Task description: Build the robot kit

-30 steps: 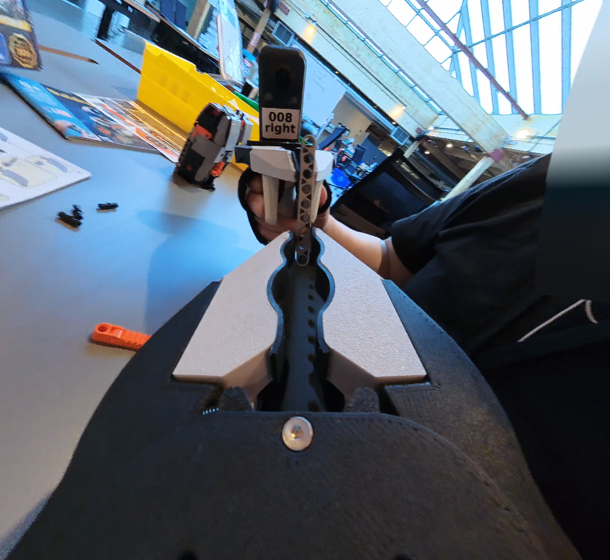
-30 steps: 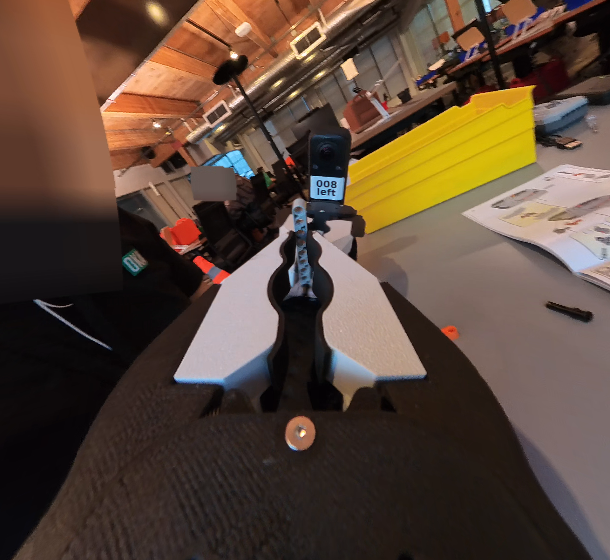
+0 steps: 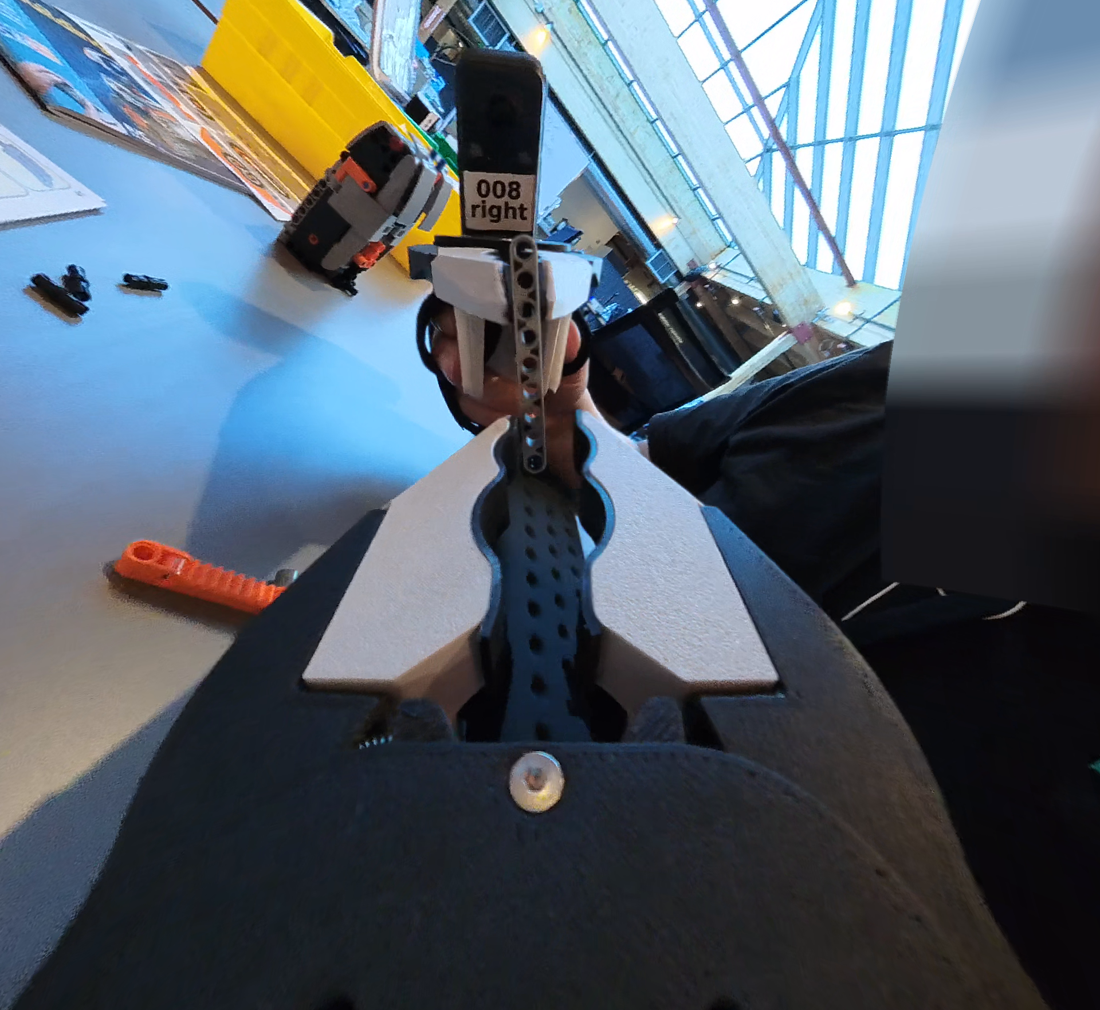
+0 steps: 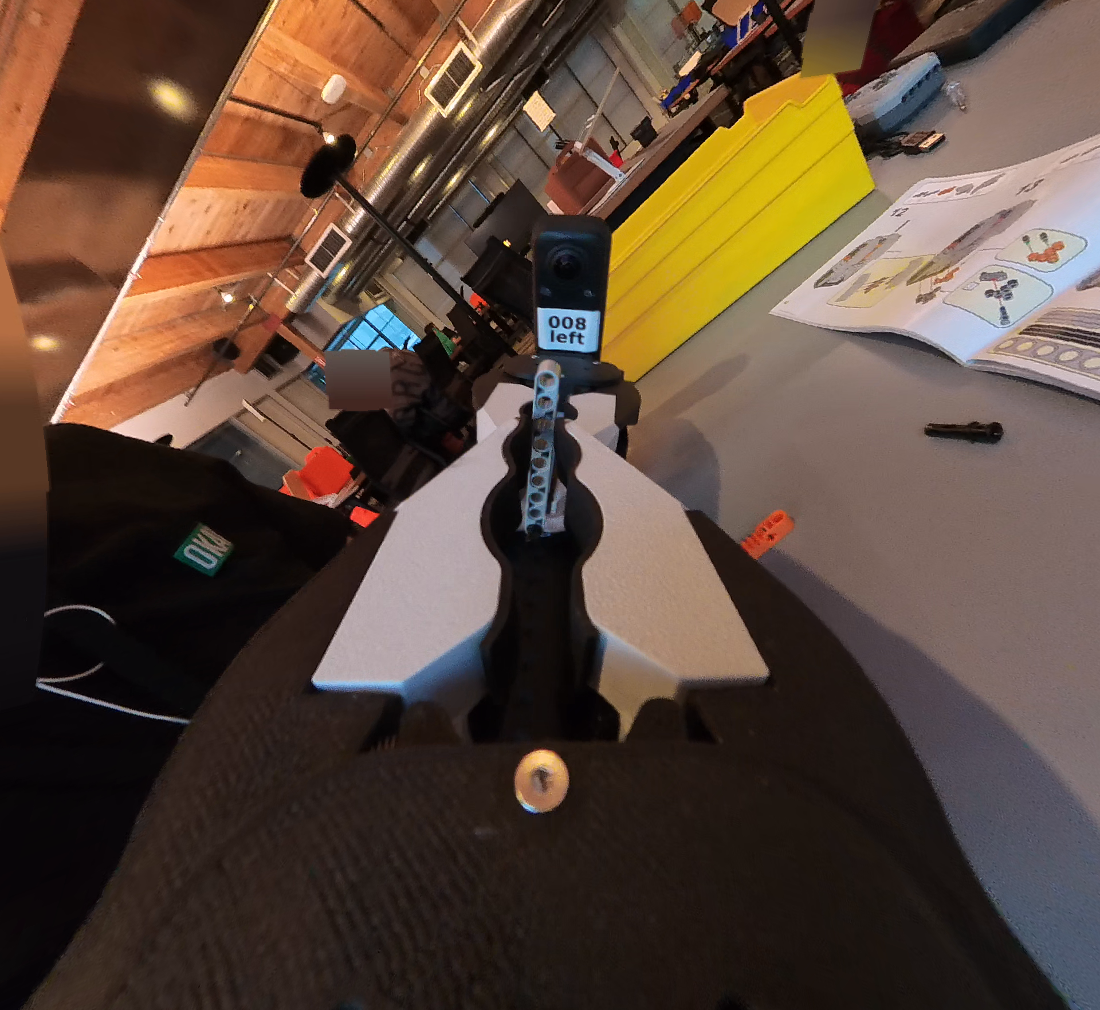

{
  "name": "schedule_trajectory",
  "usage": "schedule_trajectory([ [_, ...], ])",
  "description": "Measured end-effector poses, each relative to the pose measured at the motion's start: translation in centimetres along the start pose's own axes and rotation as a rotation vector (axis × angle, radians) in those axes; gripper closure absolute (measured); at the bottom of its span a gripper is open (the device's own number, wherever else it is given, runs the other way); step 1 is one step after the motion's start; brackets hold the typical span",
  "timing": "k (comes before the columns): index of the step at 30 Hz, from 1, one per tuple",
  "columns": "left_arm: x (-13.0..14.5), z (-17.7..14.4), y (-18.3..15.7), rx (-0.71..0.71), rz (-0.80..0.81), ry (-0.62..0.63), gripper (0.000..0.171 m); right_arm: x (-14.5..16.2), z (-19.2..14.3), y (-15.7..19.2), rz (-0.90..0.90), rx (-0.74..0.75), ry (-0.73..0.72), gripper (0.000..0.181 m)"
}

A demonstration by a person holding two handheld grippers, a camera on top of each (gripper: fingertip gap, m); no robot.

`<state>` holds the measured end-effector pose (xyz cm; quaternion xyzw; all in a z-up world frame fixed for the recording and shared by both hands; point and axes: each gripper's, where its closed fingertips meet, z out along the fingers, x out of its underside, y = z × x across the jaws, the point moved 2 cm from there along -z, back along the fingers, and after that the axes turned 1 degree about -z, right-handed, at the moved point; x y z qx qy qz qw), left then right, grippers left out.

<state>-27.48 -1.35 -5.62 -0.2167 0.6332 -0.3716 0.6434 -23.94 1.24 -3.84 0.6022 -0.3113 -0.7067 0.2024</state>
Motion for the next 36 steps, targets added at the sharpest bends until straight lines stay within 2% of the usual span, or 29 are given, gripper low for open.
schedule_trajectory([
  [5,0.3,0.3,0.5,-0.024,-0.02,0.026,0.164,-0.3,-0.1,-0.3,0.062,-0.01,-0.027,0.177],
  [8,0.8,0.6,0.5,-0.047,0.005,0.063,0.168,-0.2,0.1,-0.3,0.037,-0.001,-0.018,0.177],
  [11,0.4,0.4,0.1,-0.019,0.008,0.043,0.168,-0.4,0.3,0.3,-0.029,-0.018,-0.048,0.176],
  [13,-0.1,-0.2,0.1,0.0,-0.02,-0.006,0.168,-0.7,0.3,0.8,-0.102,-0.014,-0.06,0.161],
  [14,-0.5,-0.6,0.1,0.011,-0.038,-0.039,0.168,-0.9,0.3,1.0,-0.152,0.003,-0.071,0.154],
  [16,-1.4,-1.4,0.1,0.045,-0.078,-0.111,0.168,-1.1,0.1,1.5,-0.286,0.042,-0.073,0.151],
  [17,-1.7,-1.9,0.1,0.063,-0.103,-0.143,0.168,-1.0,0.1,1.8,-0.365,0.061,-0.055,0.152],
  [19,-2.0,-2.4,0.3,0.088,-0.147,-0.182,0.169,-0.3,0.3,2.3,-0.534,0.108,0.009,0.165],
  [21,-2.0,-2.5,0.3,0.091,-0.152,-0.187,0.169,0.7,0.7,2.9,-0.715,0.148,0.077,0.181],
  [23,-1.8,-2.2,0.3,0.076,-0.136,-0.163,0.168,1.5,1.1,3.2,-0.861,0.193,0.116,0.181],
  [25,-1.5,-1.8,0.3,0.065,-0.127,-0.137,0.168,1.8,1.5,3.1,-0.936,0.227,0.126,0.181],
  [36,-1.2,-1.5,0.2,0.073,-0.12,-0.111,0.168,2.5,2.2,2.3,-0.944,0.256,0.164,0.181],
])
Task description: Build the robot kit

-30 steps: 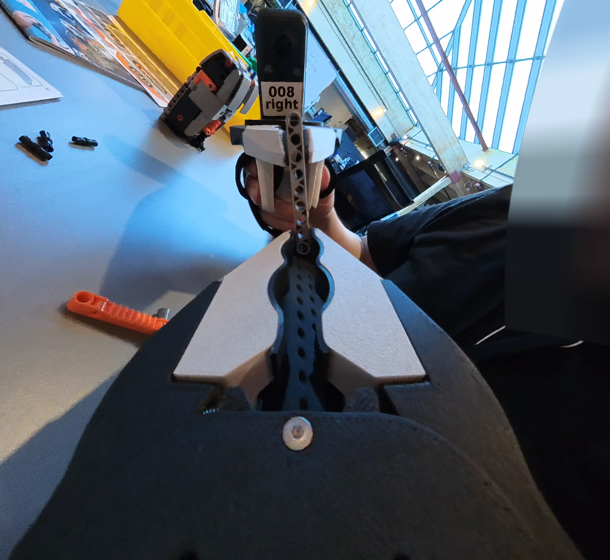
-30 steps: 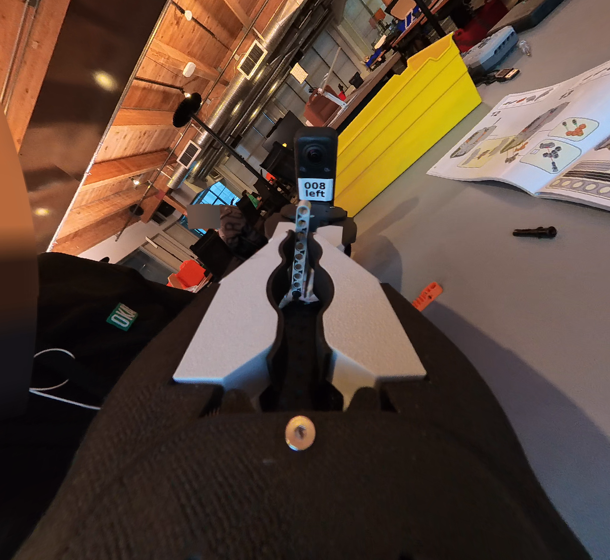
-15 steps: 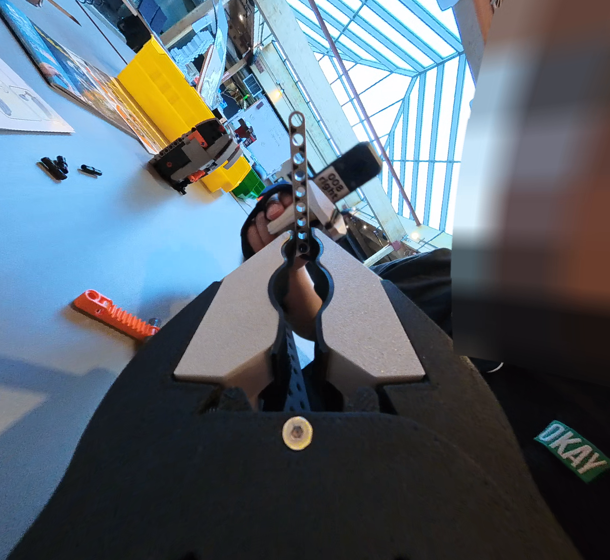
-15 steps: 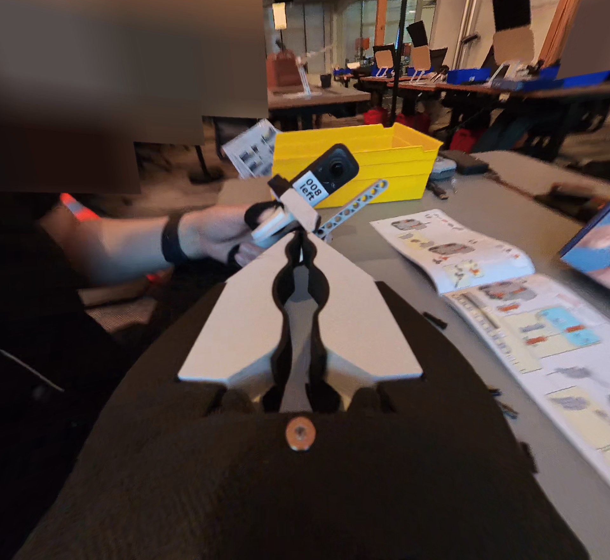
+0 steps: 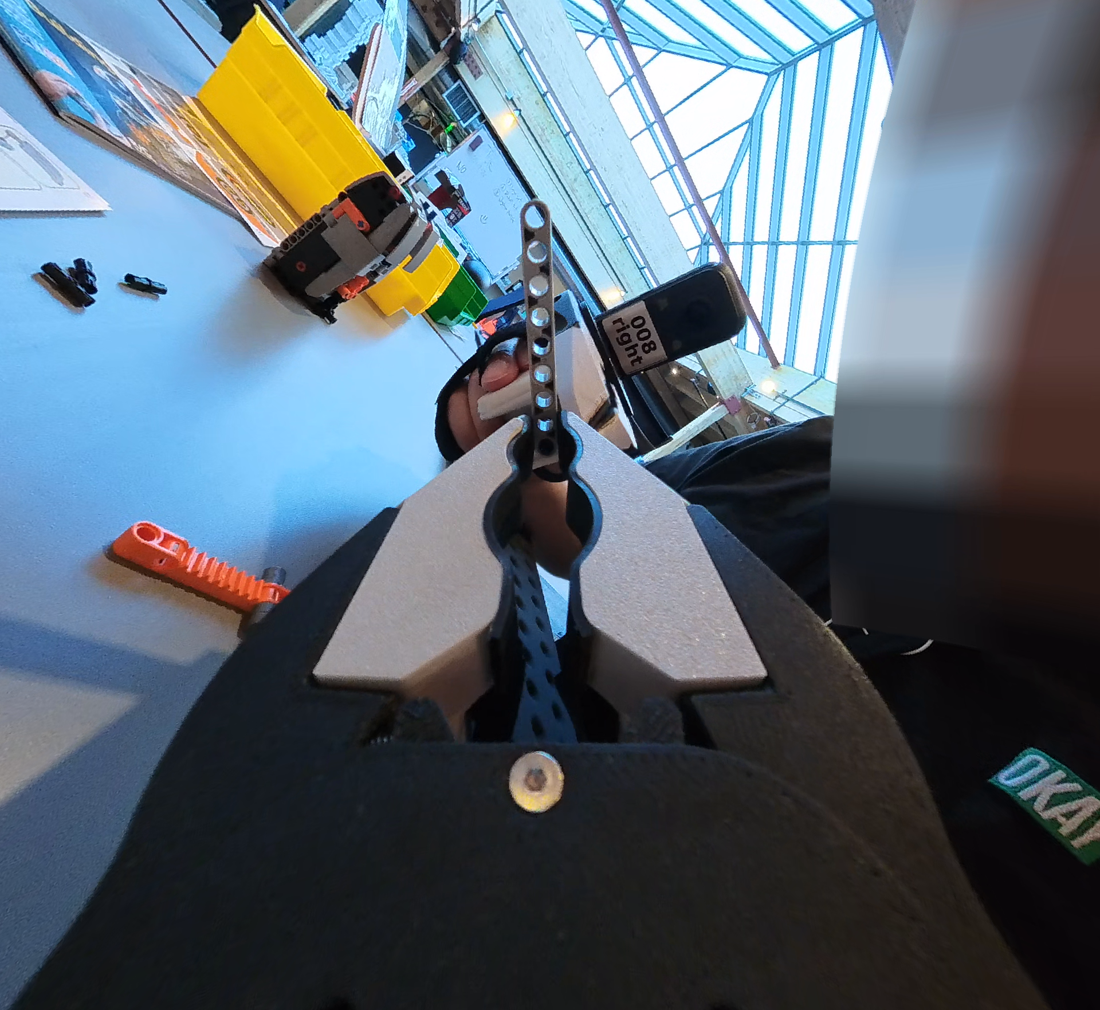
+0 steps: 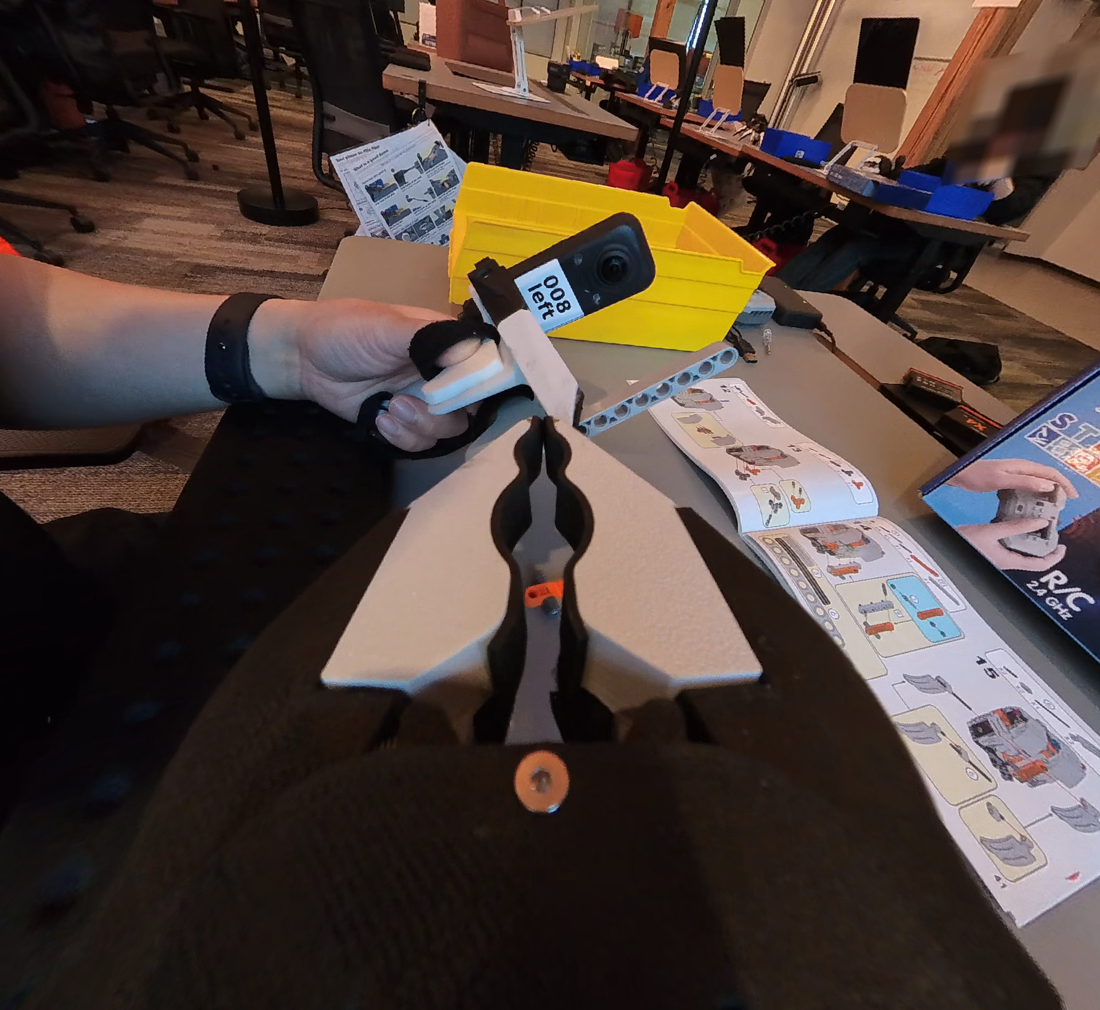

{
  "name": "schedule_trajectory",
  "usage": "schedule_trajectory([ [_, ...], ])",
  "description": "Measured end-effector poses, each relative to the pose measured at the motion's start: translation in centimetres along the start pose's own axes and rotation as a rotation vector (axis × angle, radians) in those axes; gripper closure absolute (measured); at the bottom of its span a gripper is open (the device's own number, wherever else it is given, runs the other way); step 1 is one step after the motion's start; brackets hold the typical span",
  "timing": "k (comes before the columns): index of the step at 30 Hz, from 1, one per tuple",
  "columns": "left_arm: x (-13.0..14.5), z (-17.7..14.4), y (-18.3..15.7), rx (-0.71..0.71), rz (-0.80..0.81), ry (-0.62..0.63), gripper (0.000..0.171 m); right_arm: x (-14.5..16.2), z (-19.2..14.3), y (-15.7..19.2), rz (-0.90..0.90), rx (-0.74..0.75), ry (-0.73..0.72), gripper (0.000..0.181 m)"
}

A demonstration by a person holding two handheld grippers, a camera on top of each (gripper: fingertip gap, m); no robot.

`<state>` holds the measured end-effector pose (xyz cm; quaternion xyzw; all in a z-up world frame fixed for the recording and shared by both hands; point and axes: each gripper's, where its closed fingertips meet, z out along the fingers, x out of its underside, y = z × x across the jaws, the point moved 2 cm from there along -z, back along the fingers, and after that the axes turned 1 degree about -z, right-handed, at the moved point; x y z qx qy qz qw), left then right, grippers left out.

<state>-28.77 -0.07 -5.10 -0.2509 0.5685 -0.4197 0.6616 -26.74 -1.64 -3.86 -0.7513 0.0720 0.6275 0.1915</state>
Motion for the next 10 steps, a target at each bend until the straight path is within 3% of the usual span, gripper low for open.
schedule_trajectory([
  [10,0.1,0.1,-0.5,0.031,0.008,0.005,0.169,-0.4,-0.8,-1.4,0.064,0.041,-0.039,0.181],
])
